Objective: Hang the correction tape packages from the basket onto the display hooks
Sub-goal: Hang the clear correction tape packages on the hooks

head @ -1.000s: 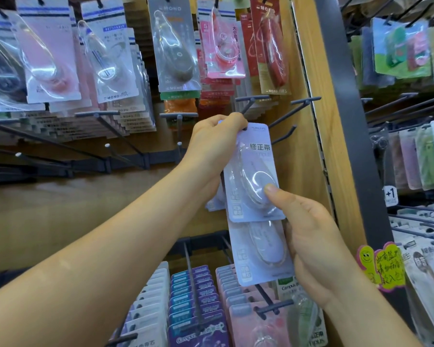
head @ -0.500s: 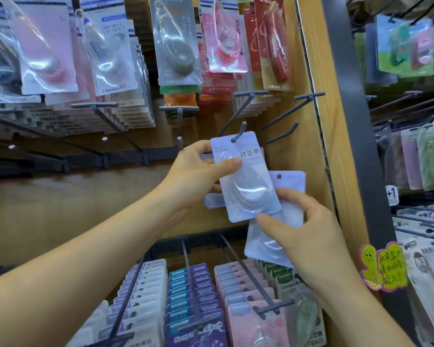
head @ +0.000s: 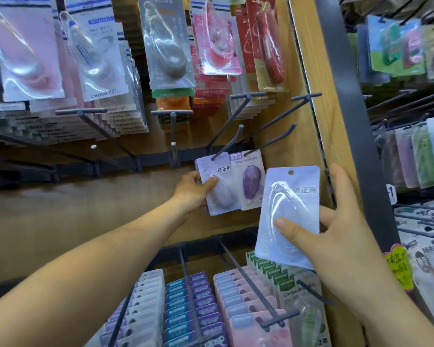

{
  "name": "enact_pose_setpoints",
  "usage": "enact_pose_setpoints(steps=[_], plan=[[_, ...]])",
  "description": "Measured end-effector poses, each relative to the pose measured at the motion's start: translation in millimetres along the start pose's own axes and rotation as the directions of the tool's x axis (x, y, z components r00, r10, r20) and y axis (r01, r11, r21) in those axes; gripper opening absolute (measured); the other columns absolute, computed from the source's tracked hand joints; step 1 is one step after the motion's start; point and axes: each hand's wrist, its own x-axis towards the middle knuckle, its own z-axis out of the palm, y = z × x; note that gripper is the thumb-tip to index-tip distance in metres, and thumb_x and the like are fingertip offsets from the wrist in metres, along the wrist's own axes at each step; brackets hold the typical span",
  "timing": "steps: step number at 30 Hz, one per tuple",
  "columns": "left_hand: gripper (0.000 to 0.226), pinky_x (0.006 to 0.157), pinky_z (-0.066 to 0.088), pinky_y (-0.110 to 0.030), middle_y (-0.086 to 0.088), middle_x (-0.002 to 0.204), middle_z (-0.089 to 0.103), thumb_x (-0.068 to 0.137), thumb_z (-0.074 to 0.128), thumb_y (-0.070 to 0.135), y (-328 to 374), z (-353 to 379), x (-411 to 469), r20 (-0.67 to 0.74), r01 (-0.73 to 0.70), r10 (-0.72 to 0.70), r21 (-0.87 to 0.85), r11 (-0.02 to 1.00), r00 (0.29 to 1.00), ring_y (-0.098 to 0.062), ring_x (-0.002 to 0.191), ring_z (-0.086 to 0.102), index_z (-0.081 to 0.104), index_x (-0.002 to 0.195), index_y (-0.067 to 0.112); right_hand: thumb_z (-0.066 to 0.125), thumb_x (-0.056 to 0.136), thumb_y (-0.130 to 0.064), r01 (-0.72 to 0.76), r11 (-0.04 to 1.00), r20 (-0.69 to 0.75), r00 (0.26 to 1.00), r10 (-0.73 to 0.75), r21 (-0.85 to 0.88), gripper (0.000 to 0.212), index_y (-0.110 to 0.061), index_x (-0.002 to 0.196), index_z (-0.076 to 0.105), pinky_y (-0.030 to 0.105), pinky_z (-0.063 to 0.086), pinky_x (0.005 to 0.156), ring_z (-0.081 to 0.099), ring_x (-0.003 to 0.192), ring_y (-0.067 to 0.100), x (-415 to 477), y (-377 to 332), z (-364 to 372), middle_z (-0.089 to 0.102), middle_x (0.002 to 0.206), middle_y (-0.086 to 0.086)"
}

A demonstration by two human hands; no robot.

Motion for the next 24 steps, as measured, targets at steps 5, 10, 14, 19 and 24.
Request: enact_pose_setpoints(steps=[5, 10, 14, 19, 24], plan=[[0.012, 0.089, 0.057, -0.051, -0.012, 0.112, 0.07, 0.093, 0.066, 0.033, -5.4, -1.4, 19.2, -0.043, 0.03, -0.025, 0.113, 0.993, 0.999, -0.031, 0.1, 0.068, 0.06, 0.086, 0.026, 0.073, 0.084, -0.017, -0.01, 0.999, 0.143, 0.99, 0.002, 0.053, 0.049, -0.027, 0.129, 0.056, 0.024, 0.06, 0.066, 0.073, 0.081, 0.003, -3.6, -7.4, -2.8, 0.076, 0.086, -0.018], [0.027, 0.085, 0.054, -0.045, -0.013, 0.111, 0.065, 0.094, 0.063, 0.041, 12.0, -5.2, -0.8, -0.041, 0.084, -0.076, 0.278, 0.957, 0.996, -0.032, 0.102, 0.064, 0.056, 0.107, 0.018, 0.061, 0.084, -0.04, 0.03, 0.995, 0.12, 0.992, -0.041, 0.095, 0.019, -0.026, 0.094, 0.068, 0.024, 0.051, 0.043, 0.067, 0.05, 0.013, -5.4, -7.7, -4.5, 0.074, 0.074, -0.006], [0.038, 0.071, 0.052, -0.032, -0.006, 0.106, 0.06, 0.095, 0.059, 0.043, 35.7, -15.8, -42.3, 0.039, -0.002, -0.004, 0.151, 0.989, 0.999, -0.018, 0.086, 0.061, 0.048, 0.118, 0.015, 0.049, 0.082, -0.054, 0.061, 0.997, 0.068, 0.996, -0.064, 0.047, 0.031, -0.029, 0.095, 0.061, 0.01, 0.035, 0.04, 0.053, 0.042, -0.001, -2.3, -7.5, -1.9, 0.068, 0.074, -0.014], [0.046, 0.075, 0.057, -0.036, -0.007, 0.102, 0.075, 0.099, 0.042, 0.052, 70.1, -6.4, -97.0, 0.383, 0.145, 0.033, -0.426, 0.893, 0.923, -0.021, 0.09, 0.071, 0.069, 0.108, 0.015, 0.049, 0.094, -0.044, -0.023, 0.994, 0.212, 0.977, -0.001, 0.11, 0.014, -0.032, 0.098, 0.057, 0.022, 0.04, 0.041, 0.051, 0.04, 0.019, 1.1, -6.7, 13.1, 0.067, 0.081, -0.007], [0.02, 0.064, 0.054, -0.027, 0.0, 0.082, 0.073, 0.098, 0.057, 0.03, 82.8, 0.7, -102.5, 0.186, -0.106, 0.186, -0.373, 0.922, 0.965, -0.013, 0.072, 0.069, 0.066, 0.088, 0.015, 0.049, 0.096, -0.041, -0.068, 0.987, 0.272, 0.962, 0.025, 0.149, 0.011, -0.039, 0.105, 0.054, 0.026, 0.051, 0.054, 0.063, 0.055, 0.021, 1.1, -9.6, 23.4, 0.07, 0.085, -0.011]])
